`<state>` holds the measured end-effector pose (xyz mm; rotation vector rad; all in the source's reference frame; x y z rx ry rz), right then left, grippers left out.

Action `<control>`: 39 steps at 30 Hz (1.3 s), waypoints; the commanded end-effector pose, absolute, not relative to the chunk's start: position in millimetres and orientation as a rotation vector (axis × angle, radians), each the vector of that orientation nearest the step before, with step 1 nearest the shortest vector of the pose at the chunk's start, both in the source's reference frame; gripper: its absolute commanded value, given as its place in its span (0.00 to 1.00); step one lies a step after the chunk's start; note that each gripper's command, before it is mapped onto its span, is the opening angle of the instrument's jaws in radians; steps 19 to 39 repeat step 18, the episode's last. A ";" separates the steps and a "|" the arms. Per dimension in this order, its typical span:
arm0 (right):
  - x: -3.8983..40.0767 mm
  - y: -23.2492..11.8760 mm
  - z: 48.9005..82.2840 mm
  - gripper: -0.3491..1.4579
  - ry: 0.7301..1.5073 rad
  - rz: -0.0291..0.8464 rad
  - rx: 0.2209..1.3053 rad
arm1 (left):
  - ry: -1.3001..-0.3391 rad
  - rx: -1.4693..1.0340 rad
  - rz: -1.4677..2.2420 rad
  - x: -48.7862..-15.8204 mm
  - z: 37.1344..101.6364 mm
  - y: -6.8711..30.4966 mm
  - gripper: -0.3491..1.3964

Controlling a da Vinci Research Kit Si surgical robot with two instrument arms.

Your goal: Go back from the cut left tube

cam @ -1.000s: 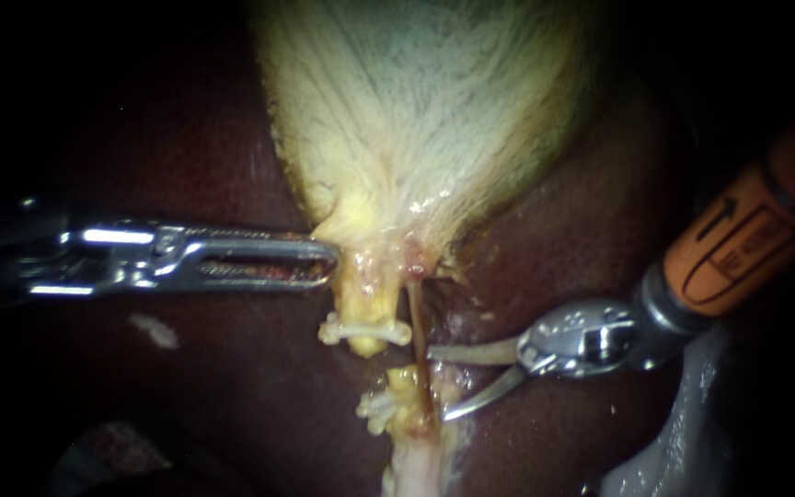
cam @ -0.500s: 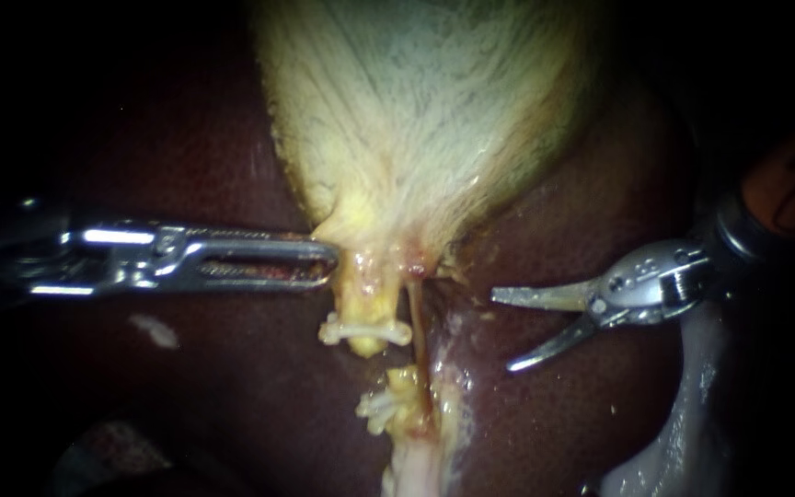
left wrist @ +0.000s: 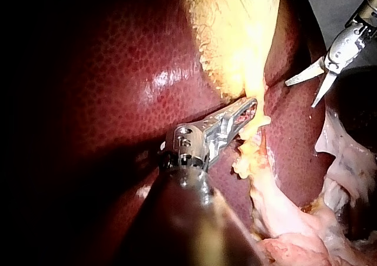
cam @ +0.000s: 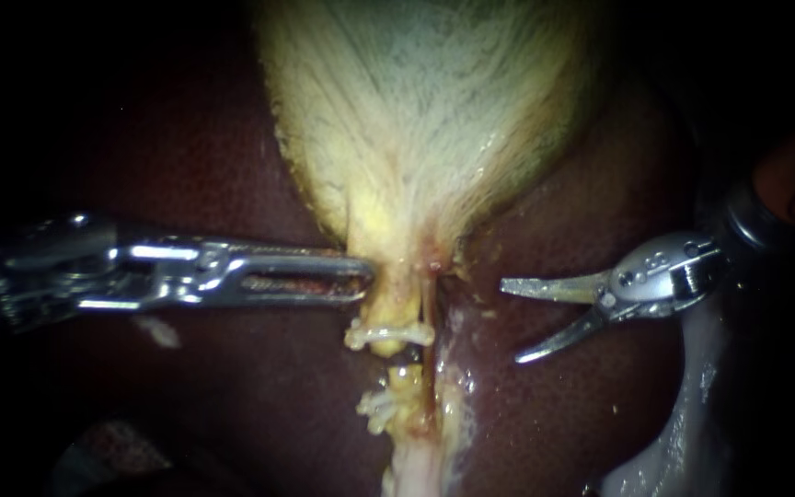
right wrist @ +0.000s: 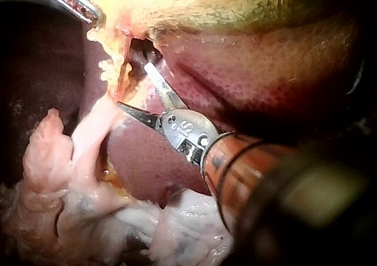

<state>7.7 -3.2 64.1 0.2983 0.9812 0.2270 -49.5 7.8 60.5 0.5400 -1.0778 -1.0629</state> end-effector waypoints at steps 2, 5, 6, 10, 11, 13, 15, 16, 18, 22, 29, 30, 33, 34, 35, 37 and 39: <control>7.7 -3.2 64.1 0.96 0.982 0.227 0.298 | -1.076 0.540 -1.064 -49.6 60.6 7.8 0.00; 7.7 -3.2 64.1 0.96 0.982 0.227 0.299 | -1.076 0.539 -1.064 -49.7 60.6 7.9 0.00; 7.7 -3.2 64.1 0.95 0.982 0.227 0.299 | -1.076 0.539 -1.064 -49.7 60.7 7.9 0.00; 7.7 -3.2 64.1 0.95 0.982 0.227 0.299 | -1.077 0.542 -1.062 -49.7 60.7 7.9 0.00; 7.7 -3.2 64.1 0.95 0.982 0.227 0.299 | -1.077 0.542 -1.062 -49.7 60.7 7.8 0.00; 7.7 -3.2 64.1 0.95 0.982 0.227 0.299 | -1.077 0.542 -1.062 -49.7 60.7 7.9 0.00; 7.7 -3.2 64.1 0.95 0.982 0.227 0.299 | -1.077 0.542 -1.062 -49.7 60.7 7.9 0.00; 7.7 -3.2 64.1 0.95 0.982 0.227 0.299 | -1.077 0.542 -1.062 -49.7 60.7 7.9 0.00; 7.7 -3.2 64.1 0.95 0.982 0.227 0.299 | -1.077 0.542 -1.061 -49.7 60.8 7.9 0.00; 7.7 -3.2 64.1 0.95 0.982 0.227 0.299 | -1.077 0.542 -1.061 -49.7 60.8 7.9 0.00; 7.7 -3.2 64.1 0.95 0.982 0.227 0.299 | -1.077 0.542 -1.061 -49.7 60.8 7.9 0.00; 7.7 -3.2 64.1 0.95 0.982 0.227 0.299 | -1.077 0.542 -1.061 -49.7 60.8 7.9 0.00; 7.7 -3.2 64.1 0.95 0.982 0.227 0.299 | -1.077 0.542 -1.061 -49.7 60.8 7.9 0.00; 7.7 -3.2 64.1 0.95 0.982 0.227 0.299 | -1.077 0.542 -1.061 -49.7 60.8 7.9 0.00; 7.7 -3.2 64.1 0.95 0.982 0.227 0.299 | -1.077 0.542 -1.061 -49.7 60.8 7.9 0.00; 7.7 -3.2 64.1 0.95 0.982 0.227 0.299 | -1.077 0.542 -1.061 -49.7 60.8 7.9 0.00; 7.7 -3.2 64.1 0.95 0.982 0.227 0.299 | -1.077 0.542 -1.061 -49.7 60.8 7.9 0.00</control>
